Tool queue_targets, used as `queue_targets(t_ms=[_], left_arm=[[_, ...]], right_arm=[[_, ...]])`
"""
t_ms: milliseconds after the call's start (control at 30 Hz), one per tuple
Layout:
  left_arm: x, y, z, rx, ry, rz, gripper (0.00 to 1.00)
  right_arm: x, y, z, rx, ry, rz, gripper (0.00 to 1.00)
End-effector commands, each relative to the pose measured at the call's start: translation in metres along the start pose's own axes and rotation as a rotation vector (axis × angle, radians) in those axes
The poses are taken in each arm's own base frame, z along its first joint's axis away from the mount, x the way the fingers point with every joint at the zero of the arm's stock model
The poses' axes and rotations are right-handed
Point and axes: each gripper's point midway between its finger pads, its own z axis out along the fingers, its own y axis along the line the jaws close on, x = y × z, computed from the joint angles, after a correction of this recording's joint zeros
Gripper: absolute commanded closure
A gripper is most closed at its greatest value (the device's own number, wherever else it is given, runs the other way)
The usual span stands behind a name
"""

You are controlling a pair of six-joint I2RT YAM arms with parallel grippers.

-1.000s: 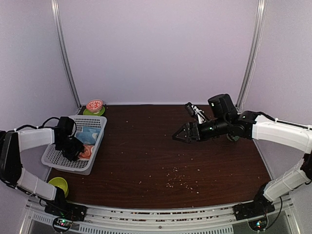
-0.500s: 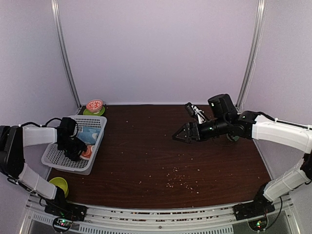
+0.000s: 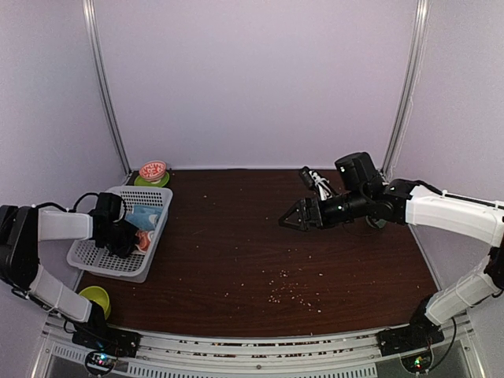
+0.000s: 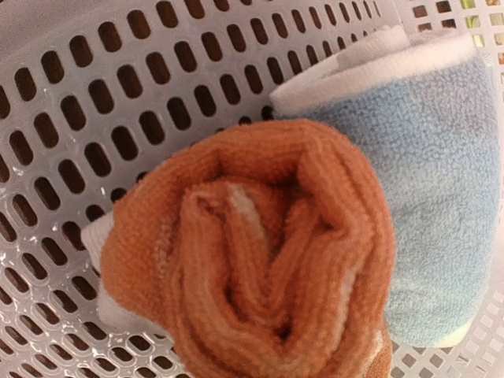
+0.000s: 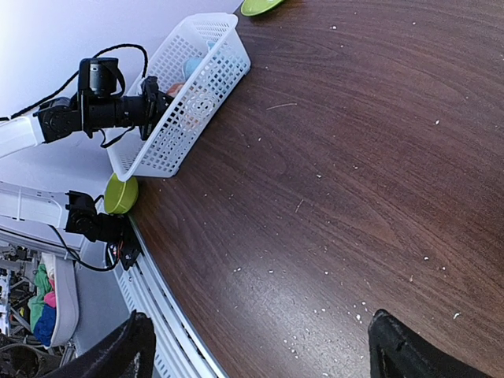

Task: Roll the towels
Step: Adjust the towel in the bin.

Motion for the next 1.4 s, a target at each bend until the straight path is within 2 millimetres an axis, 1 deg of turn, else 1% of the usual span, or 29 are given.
queue_targets(t_ms=[0, 133, 200, 333, 433, 500, 567, 633, 733, 867, 1033, 1167, 1267, 1367], left_arm=[[-0.001, 0.003, 0.007, 0.043, -0.039, -0.031, 1.00], [-0.006, -0.006, 0.007, 0.085, -0.062, -0.028, 1.00], [-0.006, -0.007, 0.009, 0.082, -0.059, -0.025, 1.00], [-0.002, 0.001, 0.019, 0.037, -0.034, -0.014, 1.00], [0.007, 0.008, 0.024, 0.019, 0.007, -0.010, 0.81], [0.011, 0.013, 0.022, 0.008, 0.019, -0.003, 0.66], [0.011, 0.017, 0.018, 0.000, 0.014, 0.008, 0.54], [0.010, 0.022, 0.013, -0.013, 0.003, 0.018, 0.43], [0.013, 0.029, 0.007, -0.026, 0.006, 0.025, 0.35], [0.013, 0.032, -0.005, -0.039, 0.004, 0.038, 0.31], [0.011, 0.032, -0.021, -0.049, -0.004, 0.057, 0.29], [0.010, 0.032, -0.028, -0.045, -0.010, 0.061, 0.26], [0.011, 0.028, -0.033, -0.031, -0.003, 0.062, 0.25], [0.011, 0.019, -0.046, -0.008, 0.002, 0.116, 0.24]], right_arm=[[-0.006, 0.002, -0.002, 0.003, -0.002, -0.014, 0.06], [-0.006, 0.000, -0.002, 0.008, 0.001, -0.010, 0.06], [-0.006, 0.000, -0.002, 0.009, 0.002, -0.010, 0.06], [-0.005, -0.001, -0.002, 0.012, 0.004, -0.008, 0.06], [-0.005, -0.001, -0.004, 0.015, 0.003, -0.009, 0.06], [-0.006, -0.001, -0.005, 0.019, -0.001, -0.011, 0.06], [-0.006, -0.001, -0.005, 0.018, -0.001, -0.011, 0.06], [-0.006, -0.001, -0.004, 0.015, -0.001, -0.012, 0.06], [-0.007, 0.000, -0.003, 0.012, -0.002, -0.013, 0.06], [-0.008, 0.001, -0.004, 0.010, -0.001, -0.016, 0.06], [-0.008, 0.001, -0.005, 0.008, -0.004, -0.017, 0.06], [-0.008, 0.001, -0.004, 0.003, -0.003, -0.017, 0.06], [-0.007, 0.001, -0.003, 0.000, 0.001, -0.017, 0.06], [-0.008, 0.002, -0.005, 0.000, 0.001, -0.020, 0.06]])
